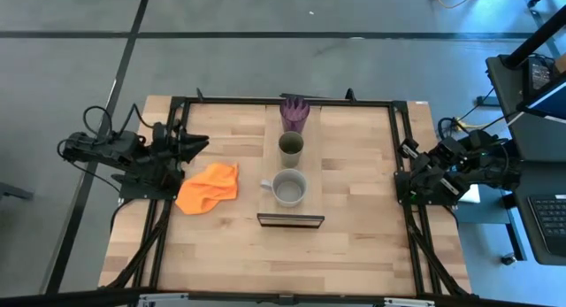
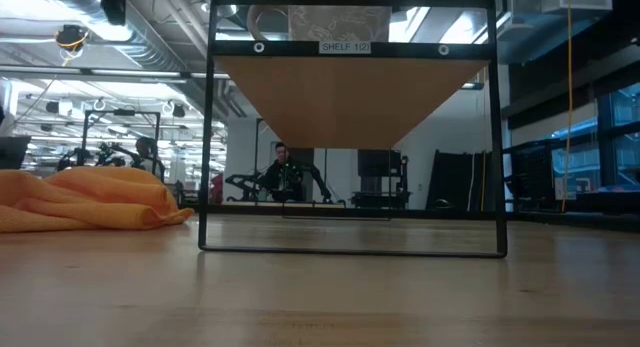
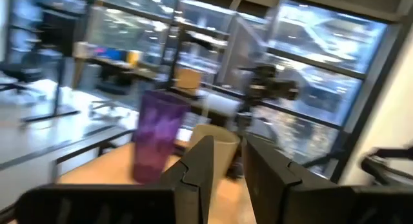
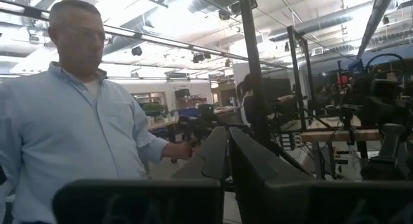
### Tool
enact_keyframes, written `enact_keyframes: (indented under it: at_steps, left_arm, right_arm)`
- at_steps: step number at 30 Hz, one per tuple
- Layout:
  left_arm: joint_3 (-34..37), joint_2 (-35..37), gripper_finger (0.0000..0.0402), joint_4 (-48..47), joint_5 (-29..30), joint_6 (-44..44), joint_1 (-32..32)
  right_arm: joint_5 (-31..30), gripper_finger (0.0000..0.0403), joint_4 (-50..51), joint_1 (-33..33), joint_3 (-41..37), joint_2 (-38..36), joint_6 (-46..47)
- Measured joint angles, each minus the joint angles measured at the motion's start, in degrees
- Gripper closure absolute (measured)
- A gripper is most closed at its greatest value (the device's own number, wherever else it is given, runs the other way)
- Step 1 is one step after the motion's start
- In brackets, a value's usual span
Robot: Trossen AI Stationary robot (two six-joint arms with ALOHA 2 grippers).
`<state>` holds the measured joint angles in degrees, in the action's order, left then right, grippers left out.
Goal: Stack small to large cups/mugs on shelf
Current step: Return to Home Position
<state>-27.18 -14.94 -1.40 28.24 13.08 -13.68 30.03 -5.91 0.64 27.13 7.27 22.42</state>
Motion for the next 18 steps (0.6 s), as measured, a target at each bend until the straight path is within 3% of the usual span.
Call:
enact_keyframes:
  at_steps: [10, 18]
  left_arm:
    - [1.75, 3.98, 0.0326, -4.26, 8.16, 0.22, 0.01]
    - [1.75, 9.93, 0.0324, -5.85, -1.11, -1.21, 0.01]
  right_arm:
    - [0.0, 0.0381, 2.06, 0.0, -0.34, -0.46, -3.57]
    - [0.06, 0.0381, 3.03, 0.04, -0.37, -0.46, -7.3]
